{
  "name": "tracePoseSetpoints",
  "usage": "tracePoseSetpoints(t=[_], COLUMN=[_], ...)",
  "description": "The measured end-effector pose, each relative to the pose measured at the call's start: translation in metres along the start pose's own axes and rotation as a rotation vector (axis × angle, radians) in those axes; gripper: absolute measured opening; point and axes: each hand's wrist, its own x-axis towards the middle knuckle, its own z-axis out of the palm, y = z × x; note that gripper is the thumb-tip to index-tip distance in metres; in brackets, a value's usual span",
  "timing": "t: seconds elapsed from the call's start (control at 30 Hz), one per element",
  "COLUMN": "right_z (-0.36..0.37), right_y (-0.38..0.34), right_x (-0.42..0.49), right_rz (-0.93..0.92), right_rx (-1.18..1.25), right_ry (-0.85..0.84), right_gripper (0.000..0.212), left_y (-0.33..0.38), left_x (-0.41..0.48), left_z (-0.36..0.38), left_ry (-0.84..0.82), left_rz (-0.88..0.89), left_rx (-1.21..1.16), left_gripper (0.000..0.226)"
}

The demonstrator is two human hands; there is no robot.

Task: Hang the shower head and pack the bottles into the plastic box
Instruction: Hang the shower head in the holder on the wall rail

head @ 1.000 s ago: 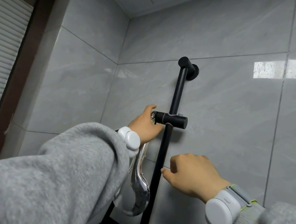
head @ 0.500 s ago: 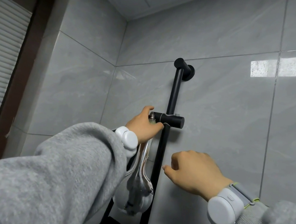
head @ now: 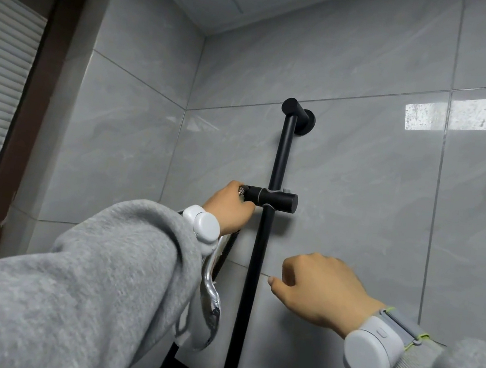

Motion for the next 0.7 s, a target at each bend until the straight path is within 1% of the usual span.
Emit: tracePoseSetpoints(t=[0.33,0.5,0.63,0.7], right_z=[0.006,0.012,0.012,0.011], right_y=[-0.003,-0.003,-0.007,-0.01], right_x=[0.004,0.007,0.011,0.014], right_rz=[-0.011,-0.01,-0.009,-0.009], right_rx=[0.021,0.016,0.025,0.028], right_ry=[-0.011,-0.01,-0.017,-0.016], right_gripper=[0.038,0.039,0.039,0.04], left_y=[-0.011,-0.013,-0.013,-0.013], left_x=[0.01,0.0,-0.005,-0.007], left_z=[-0.013,-0.013,-0.016,-0.018], left_ry=[0.016,-0.037,-0.063,-0.071], left_rz=[-0.01,-0.01,-0.01,0.0], left_rx=[-0.166,-0.256,-0.28,-0.248], left_gripper=[0.033,0.035,0.035,0.034])
